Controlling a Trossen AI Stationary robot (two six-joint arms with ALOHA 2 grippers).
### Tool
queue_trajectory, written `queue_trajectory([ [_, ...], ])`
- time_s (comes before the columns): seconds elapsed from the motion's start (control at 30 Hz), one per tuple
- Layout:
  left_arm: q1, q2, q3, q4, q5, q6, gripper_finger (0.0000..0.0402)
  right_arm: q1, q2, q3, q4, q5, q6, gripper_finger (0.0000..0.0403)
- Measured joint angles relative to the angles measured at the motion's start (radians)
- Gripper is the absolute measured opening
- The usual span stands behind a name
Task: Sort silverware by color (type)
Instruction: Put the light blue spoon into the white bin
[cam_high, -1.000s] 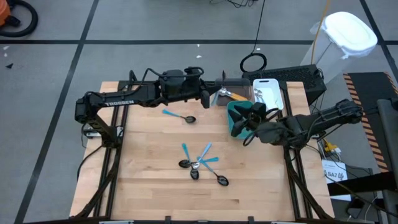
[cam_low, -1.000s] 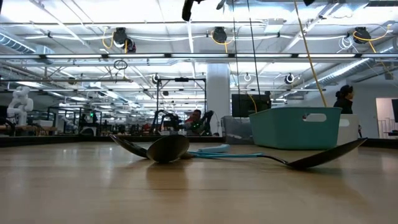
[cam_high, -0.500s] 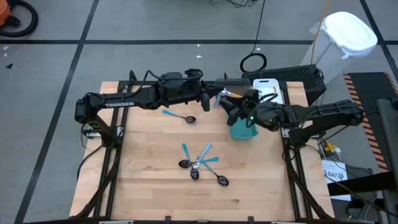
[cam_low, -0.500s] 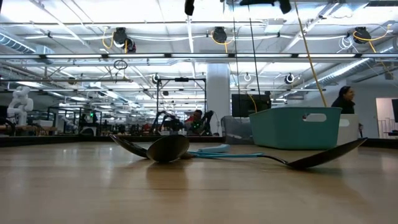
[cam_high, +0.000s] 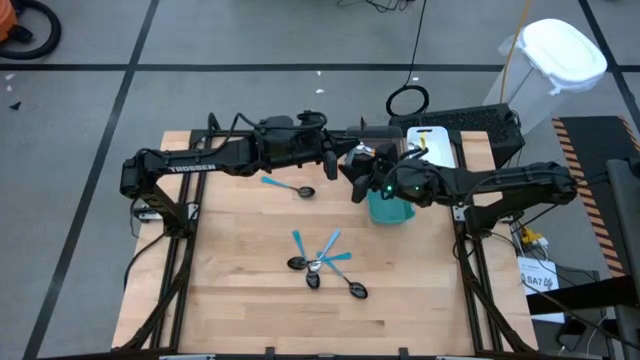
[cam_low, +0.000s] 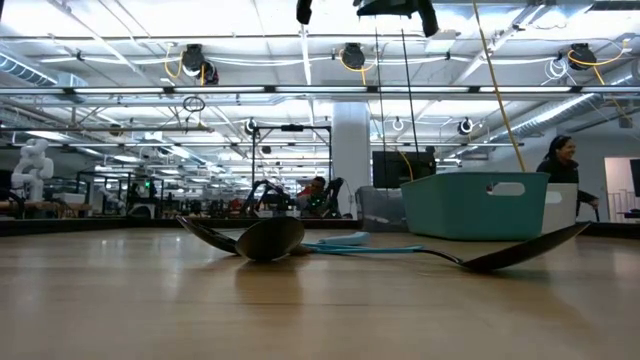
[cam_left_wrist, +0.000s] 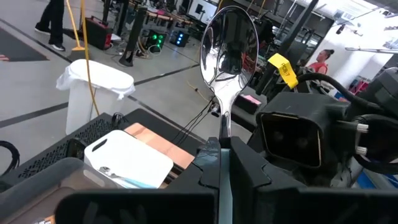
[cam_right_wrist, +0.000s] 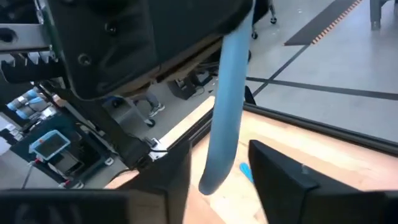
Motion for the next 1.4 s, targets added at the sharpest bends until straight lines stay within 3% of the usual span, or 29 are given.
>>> queue_trajectory([
  [0.27, -0.002, -0.003, 0.0, -0.027, 0.0, 0.007, 0.0033, 0.0, 0.007, -0.001, 0.006, -0.002, -0.01, 0.0039],
  [0.5, 0.006, -0.003, 0.0, -0.078, 0.054, 0.025, 0.0041, 0.001, 0.002, -0.002, -0.024, -0.045, 0.021, 0.0039],
  [0.73, 0.038, -0.009, 0.0, -0.112, 0.268, -0.038, 0.0043, 0.002, -0.033, -0.003, -0.092, -0.201, 0.066, 0.0039],
  [1.0, 0.073, -0.008, 0.027, -0.108, 0.533, -0.002, 0.0044, 0.001, -0.066, -0.001, -0.086, -0.389, 0.079, 0.0039],
  [1.13, 0.082, -0.008, 0.06, -0.116, 0.564, 0.029, 0.0059, 0.002, -0.074, 0.001, -0.083, -0.393, 0.082, 0.004],
  [1.4, 0.08, -0.01, 0.138, -0.158, 0.531, 0.09, 0.0156, 0.0, -0.08, 0.001, -0.084, -0.392, 0.068, 0.0038],
])
